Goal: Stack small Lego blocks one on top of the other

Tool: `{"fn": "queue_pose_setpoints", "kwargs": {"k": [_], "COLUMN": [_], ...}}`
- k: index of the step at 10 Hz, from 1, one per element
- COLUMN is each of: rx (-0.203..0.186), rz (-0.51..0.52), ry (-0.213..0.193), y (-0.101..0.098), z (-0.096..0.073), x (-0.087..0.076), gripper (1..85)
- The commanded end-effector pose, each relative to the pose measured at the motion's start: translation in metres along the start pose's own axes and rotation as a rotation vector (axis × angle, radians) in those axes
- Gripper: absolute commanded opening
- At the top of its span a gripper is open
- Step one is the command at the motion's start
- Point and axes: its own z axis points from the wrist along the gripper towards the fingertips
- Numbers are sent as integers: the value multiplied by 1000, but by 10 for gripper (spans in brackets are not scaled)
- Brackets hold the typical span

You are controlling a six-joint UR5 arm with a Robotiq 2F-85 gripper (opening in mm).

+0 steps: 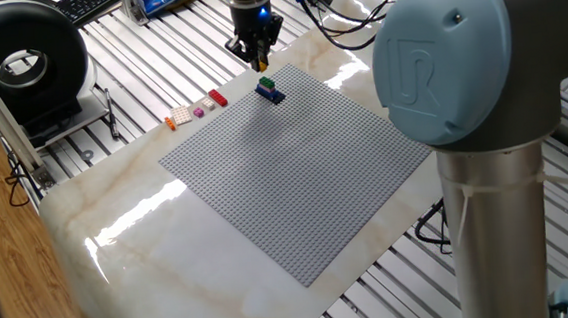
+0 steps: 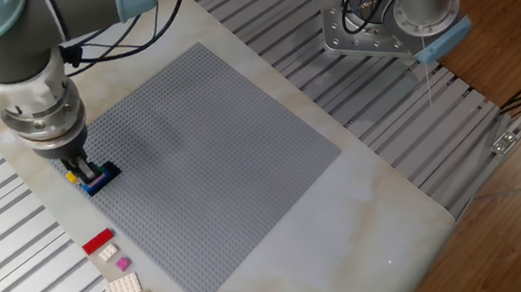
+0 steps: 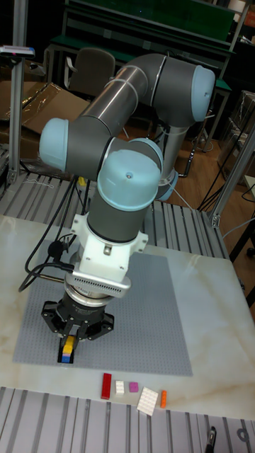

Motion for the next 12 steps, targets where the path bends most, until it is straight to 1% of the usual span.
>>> {"fn": "queue_pose_setpoints", "kwargs": {"k": [1,4,7,8,12], "rx": [-24,-34,-18,-24,-27], "rz": [-23,-74,-101,-101,-103], "ry": [-12,-23,-38,-43,-46], "y": [2,3,1,2,-1], "z": [3,9,13,14,17], "x": [9,11,12,11,11], "gripper": [10,10,10,10,10]}}
